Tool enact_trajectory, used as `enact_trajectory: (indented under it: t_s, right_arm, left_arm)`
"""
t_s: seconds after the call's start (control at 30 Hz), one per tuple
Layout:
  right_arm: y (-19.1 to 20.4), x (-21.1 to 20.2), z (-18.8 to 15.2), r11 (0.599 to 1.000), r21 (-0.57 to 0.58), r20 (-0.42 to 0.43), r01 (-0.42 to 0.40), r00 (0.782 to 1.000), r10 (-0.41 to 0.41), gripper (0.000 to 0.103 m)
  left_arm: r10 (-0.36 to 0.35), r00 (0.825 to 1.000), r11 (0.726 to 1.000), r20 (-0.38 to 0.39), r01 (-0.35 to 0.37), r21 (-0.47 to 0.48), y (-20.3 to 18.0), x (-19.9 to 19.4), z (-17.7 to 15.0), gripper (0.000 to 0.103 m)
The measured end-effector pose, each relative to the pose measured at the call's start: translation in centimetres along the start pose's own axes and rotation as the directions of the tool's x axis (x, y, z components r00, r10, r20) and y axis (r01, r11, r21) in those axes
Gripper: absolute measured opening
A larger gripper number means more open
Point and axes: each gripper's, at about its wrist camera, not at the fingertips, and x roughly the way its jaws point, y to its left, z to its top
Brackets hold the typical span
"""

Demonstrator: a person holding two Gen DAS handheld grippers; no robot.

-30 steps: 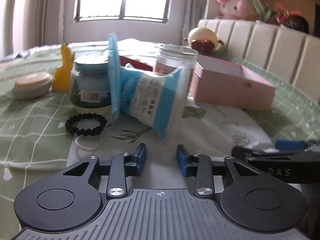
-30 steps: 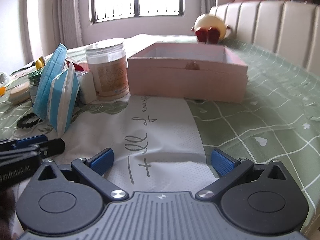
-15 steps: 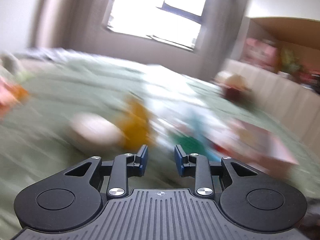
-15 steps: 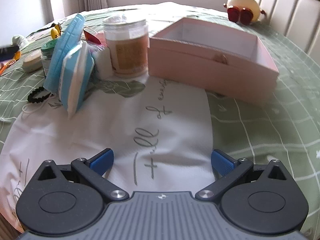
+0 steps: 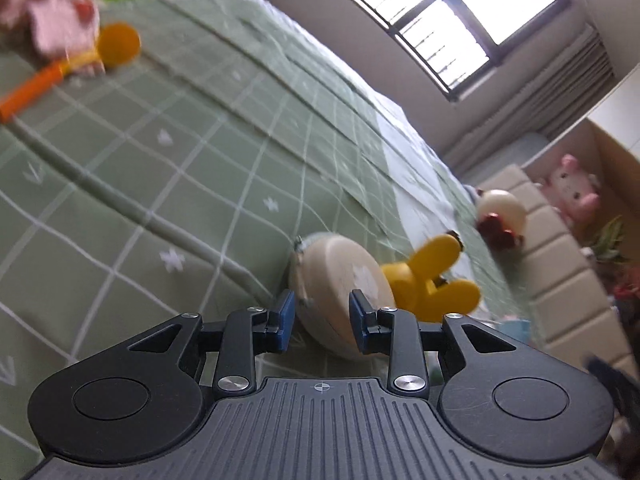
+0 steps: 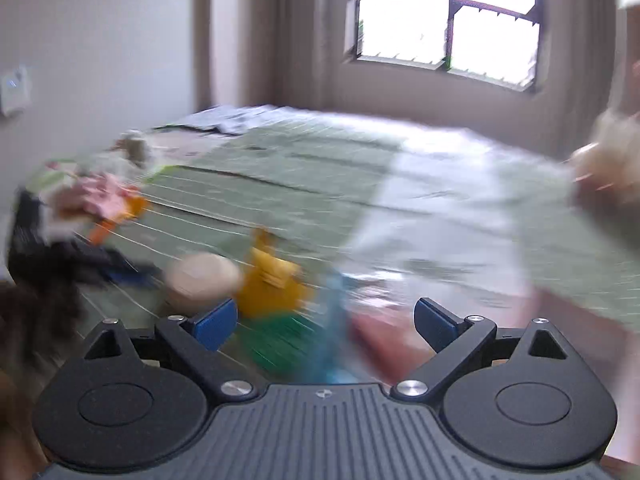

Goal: Organize soft objects
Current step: 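Move the right gripper to the yellow rabbit toy while the left approaches the beige pouch, then grasp the yellow rabbit toy with the right gripper while the left grasps the beige round pouch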

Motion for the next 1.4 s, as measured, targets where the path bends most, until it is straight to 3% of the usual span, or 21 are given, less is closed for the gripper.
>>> enact_trajectory:
  t_s: [0.03, 0.1, 0.13, 0.23, 0.3, 0.37, 0.47, 0.53, 0.7, 0.83, 1.0, 1.2, 1.3, 1.37, 1.4]
  right_arm:
    - [0.8, 1.7, 0.9, 1.000, 0.001, -0.023, -0.023, 0.999, 0.023, 0.084]
    - [3.3, 6.1, 2.3, 1.000, -0.007, -0.080, -0.020, 0.997, 0.019, 0.056]
    - [4.1, 8.5, 3.0, 1.000, -0.005, -0.108, -0.012, 0.994, 0.012, 0.052]
    - [5.6, 13.3, 3.5, 1.000, -0.021, -0.139, 0.019, 0.990, -0.022, 0.051]
    - [6.8, 15.1, 3.2, 0.995, -0.071, -0.128, 0.072, 0.989, -0.081, 0.051]
    - [7.1, 16.4, 3.1, 0.994, -0.088, -0.172, 0.067, 0.982, -0.081, 0.051]
    - [6.9, 16.8, 2.3, 0.996, -0.066, -0.212, 0.054, 0.975, -0.067, 0.051]
    - [6.4, 16.7, 2.0, 0.997, -0.054, -0.225, 0.051, 0.972, -0.062, 0.051]
    - [5.1, 16.5, 2.2, 1.000, 0.003, -0.251, 0.010, 0.968, -0.009, 0.051]
    - [4.0, 16.5, 2.0, 0.998, 0.061, -0.256, -0.005, 0.967, 0.020, 0.050]
    - [2.9, 16.7, 2.0, 0.992, 0.122, -0.262, -0.029, 0.963, 0.060, 0.050]
    - [0.2, 17.0, 2.2, 0.957, 0.282, -0.280, -0.061, 0.949, 0.143, 0.049]
    - [-0.6, 17.1, 2.0, 0.946, 0.318, -0.286, -0.063, 0.945, 0.159, 0.047]
    - [-0.7, 17.1, 1.9, 0.947, 0.314, -0.287, -0.069, 0.944, 0.164, 0.047]
    - [-0.7, 17.1, 1.9, 0.947, 0.312, -0.287, -0.070, 0.944, 0.165, 0.046]
  left_arm:
    - [-0.031, 1.000, 1.000, -0.003, 0.031, -0.005, 0.1, 0.1, -0.2, 0.033]
    - [-0.065, 0.998, 0.998, 0.004, 0.066, -0.018, 0.7, 0.2, -0.3, 0.033]
    - [-0.052, 0.999, 0.998, 0.006, 0.053, -0.031, 1.1, 0.4, -0.3, 0.033]
    - [0.026, 0.999, 0.999, 0.041, -0.025, -0.021, 2.6, 0.4, -0.7, 0.031]
    - [0.016, 0.999, 1.000, 0.045, -0.017, 0.011, 3.2, 0.6, -1.1, 0.028]
    - [-0.037, 0.998, 0.999, 0.044, 0.037, 0.000, 3.7, 0.8, -1.3, 0.028]
    - [-0.149, 0.988, 0.984, 0.039, 0.152, -0.095, 4.3, 2.1, -0.8, 0.028]
    - [-0.192, 0.980, 0.968, 0.042, 0.196, -0.159, 4.4, 3.4, -0.3, 0.037]
    - [-0.129, 0.988, 0.981, 0.083, 0.139, -0.137, 3.3, 5.9, 1.1, 0.037]
    - [-0.095, 0.993, 0.982, 0.069, 0.105, -0.159, 2.9, 6.7, 1.4, 0.040]
    - [-0.092, 0.995, 0.990, 0.029, 0.094, -0.107, 2.3, 6.5, 1.2, 0.044]
    - [-0.063, 0.997, 0.978, 0.051, 0.072, -0.195, 2.0, 8.1, 2.3, 0.046]
    - [-0.092, 0.996, 0.989, 0.009, 0.093, -0.116, 1.0, 8.1, 2.4, 0.064]
    - [-0.181, 0.983, 0.981, -0.028, 0.178, -0.082, 0.9, 7.4, 2.3, 0.090]
    - [-0.225, 0.973, 0.973, -0.045, 0.221, -0.070, 1.0, 7.2, 2.2, 0.094]
